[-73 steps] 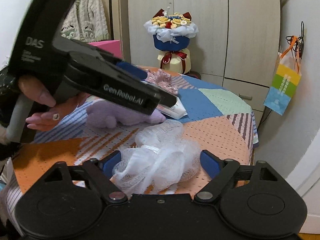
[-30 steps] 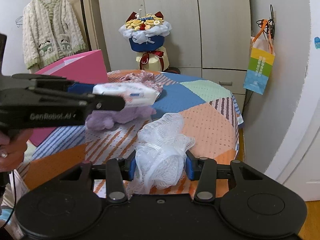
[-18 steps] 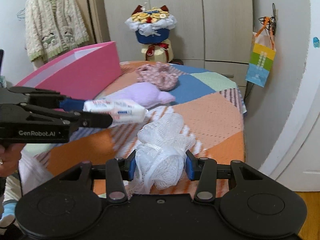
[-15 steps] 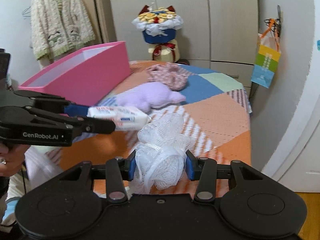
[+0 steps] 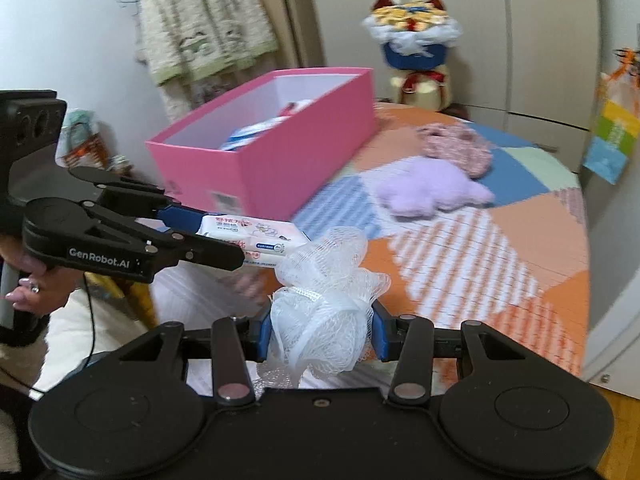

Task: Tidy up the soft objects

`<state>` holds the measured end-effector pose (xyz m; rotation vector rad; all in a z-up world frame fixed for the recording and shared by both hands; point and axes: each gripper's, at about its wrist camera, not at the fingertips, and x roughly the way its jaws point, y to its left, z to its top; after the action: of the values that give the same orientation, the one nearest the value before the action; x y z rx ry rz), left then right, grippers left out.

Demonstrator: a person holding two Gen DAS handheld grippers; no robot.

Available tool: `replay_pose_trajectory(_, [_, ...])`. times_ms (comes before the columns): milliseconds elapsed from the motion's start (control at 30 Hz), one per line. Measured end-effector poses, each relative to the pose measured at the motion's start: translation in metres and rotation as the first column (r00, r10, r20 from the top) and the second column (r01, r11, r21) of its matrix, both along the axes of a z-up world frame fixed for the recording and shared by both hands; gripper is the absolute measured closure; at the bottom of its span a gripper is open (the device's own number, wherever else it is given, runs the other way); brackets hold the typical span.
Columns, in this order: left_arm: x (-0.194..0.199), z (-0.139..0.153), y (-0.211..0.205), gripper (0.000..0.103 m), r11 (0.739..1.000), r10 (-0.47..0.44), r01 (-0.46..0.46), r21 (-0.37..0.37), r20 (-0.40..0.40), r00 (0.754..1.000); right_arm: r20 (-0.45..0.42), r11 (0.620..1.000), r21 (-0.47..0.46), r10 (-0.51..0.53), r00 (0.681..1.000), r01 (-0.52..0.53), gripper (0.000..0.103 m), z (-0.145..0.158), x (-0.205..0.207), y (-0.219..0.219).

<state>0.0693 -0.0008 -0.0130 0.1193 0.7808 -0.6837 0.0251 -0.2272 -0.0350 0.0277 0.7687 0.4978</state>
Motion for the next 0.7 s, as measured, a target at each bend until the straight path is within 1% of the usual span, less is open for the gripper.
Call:
replay_pose_trajectory(233, [-0.022, 0.033, 0.036, 0.064, 1.000, 0.006, -0.006, -0.020, 0.001, 1.000, 0.002, 0.994, 0.032, 0.100, 0.995, -0.100, 0.052, 0.029, -0.002, 0.029])
replay_pose_trajectory(367, [-0.032, 0.049, 0.055, 0.064, 0.999, 0.021, -0.020, -0.033, 0.028, 0.999, 0.047, 0.984, 0.041, 0.169, 0.985, -0.171, 0.052, 0.051, -0.004, 0.050])
replay_pose_trajectory(433, [-0.034, 0.058, 0.063, 0.064, 0.999, 0.033, -0.031, -0.037, 0.053, 0.998, 0.085, 0.981, 0.036, 0.186, 0.979, -0.190, 0.052, 0.061, -0.003, 0.061])
replay_pose_trajectory(533, [-0.033, 0.070, 0.074, 0.064, 0.997, 0.067, -0.062, -0.041, 0.113, 0.991, 0.154, 0.982, 0.009, 0.186, 0.970, -0.190, 0.052, 0.073, 0.002, 0.076])
replay_pose_trajectory(700, [-0.016, 0.081, 0.084, 0.064, 0.989, 0.147, -0.140, -0.050, 0.210, 0.967, 0.228, 0.989, 0.002, 0.146, 0.963, -0.151, 0.052, 0.082, 0.031, 0.090])
